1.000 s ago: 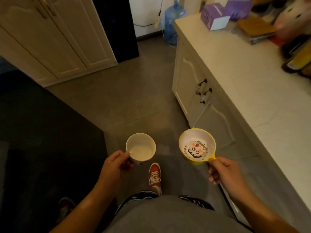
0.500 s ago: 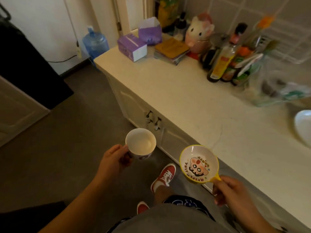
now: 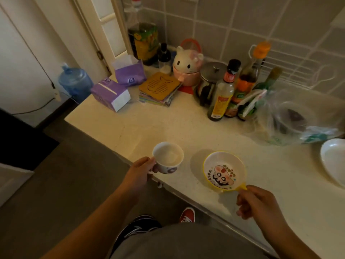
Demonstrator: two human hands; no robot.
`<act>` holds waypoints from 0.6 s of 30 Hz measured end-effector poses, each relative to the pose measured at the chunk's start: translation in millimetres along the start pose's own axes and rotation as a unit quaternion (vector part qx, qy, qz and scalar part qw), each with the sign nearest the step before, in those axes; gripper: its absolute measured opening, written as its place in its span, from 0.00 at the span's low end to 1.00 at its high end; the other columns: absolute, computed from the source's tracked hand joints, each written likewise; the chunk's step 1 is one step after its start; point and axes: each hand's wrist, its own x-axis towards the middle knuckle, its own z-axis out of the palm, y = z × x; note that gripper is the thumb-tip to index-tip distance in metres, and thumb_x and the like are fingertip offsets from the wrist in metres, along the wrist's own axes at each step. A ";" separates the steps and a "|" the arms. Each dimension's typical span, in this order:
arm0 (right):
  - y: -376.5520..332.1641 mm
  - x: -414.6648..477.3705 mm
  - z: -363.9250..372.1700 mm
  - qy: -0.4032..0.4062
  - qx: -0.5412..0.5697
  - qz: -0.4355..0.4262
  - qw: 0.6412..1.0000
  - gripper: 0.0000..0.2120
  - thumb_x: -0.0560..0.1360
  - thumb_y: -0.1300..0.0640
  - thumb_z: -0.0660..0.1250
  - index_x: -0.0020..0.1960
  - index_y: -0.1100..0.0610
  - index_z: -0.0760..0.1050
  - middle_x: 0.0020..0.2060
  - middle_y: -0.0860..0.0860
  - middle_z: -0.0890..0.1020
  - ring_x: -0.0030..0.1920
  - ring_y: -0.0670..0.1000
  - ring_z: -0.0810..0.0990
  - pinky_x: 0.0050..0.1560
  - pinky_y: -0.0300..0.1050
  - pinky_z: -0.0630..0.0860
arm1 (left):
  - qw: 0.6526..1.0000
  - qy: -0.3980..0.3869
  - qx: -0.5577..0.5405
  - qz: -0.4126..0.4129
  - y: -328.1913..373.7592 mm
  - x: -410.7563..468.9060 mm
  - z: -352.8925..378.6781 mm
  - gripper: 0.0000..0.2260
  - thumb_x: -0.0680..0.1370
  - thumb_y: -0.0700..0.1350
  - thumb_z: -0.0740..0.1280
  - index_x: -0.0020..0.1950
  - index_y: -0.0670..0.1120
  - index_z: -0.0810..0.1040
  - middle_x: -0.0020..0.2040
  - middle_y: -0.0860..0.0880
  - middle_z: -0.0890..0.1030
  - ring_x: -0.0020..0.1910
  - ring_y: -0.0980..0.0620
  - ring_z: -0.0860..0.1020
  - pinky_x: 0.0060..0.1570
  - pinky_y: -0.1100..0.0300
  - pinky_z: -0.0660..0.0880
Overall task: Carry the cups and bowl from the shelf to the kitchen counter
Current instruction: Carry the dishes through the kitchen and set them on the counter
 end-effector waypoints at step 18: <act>-57.3 40.2 68.5 0.125 0.047 0.069 0.989 0.15 0.74 0.57 0.65 0.30 0.57 0.78 0.24 0.54 0.80 0.25 0.53 0.81 0.28 0.46 0.77 | 0.992 -0.106 0.066 0.012 71.1 137.8 7.3 0.13 0.78 0.40 0.66 0.34 0.43 0.82 0.43 0.41 0.85 0.52 0.43 0.82 0.55 0.54 0.78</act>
